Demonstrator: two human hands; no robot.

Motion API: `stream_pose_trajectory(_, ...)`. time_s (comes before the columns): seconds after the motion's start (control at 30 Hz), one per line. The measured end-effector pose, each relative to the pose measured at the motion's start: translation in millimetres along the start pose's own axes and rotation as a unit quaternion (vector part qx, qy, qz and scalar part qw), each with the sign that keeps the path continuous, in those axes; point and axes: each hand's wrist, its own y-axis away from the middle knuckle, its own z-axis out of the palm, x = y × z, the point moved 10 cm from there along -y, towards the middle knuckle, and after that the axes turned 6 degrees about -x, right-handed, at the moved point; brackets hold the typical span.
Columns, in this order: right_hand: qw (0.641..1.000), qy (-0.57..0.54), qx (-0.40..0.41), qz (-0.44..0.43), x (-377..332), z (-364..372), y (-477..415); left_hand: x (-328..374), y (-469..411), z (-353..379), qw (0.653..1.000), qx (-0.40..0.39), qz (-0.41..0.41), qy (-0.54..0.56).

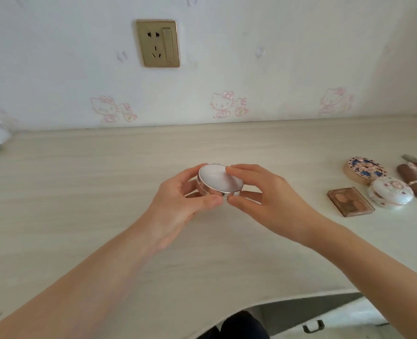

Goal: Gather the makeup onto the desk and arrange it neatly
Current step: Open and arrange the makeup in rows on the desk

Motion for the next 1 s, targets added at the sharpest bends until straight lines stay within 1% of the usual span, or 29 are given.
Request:
stream_pose_trajectory(0.2, 1.0, 0.026, -0.005, 0.013, -40, 12, 41, 15, 54, 3, 0.996, 0.008, 0.037, -0.083)
stream_pose_trajectory(0.3, 0.999, 0.035, -0.004, 0.018, -53, 19, 58, 14, 75, 3, 0.994, 0.01, 0.04, -0.105)
stream_pose_trajectory(0.47, 0.998, 0.049, -0.025, 0.014, -68, 29, 69, 13, 93, 3, 0.991, 0.007, 0.054, -0.119)
stream_pose_trajectory(0.53, 0.997, 0.065, -0.043, 0.002, -73, 31, 66, 13, 95, 2, 0.991, 0.009, 0.063, -0.114)
stream_pose_trajectory(0.73, 0.983, 0.122, -0.139, 0.004, -66, 38, 44, 15, 87, -2, 0.992, 0.011, 0.082, -0.097)
stream_pose_trajectory(1.0, 0.962, 0.201, -0.186, -0.019, -60, 42, 18, 5, 73, -8, 0.991, 0.02, 0.093, -0.093)
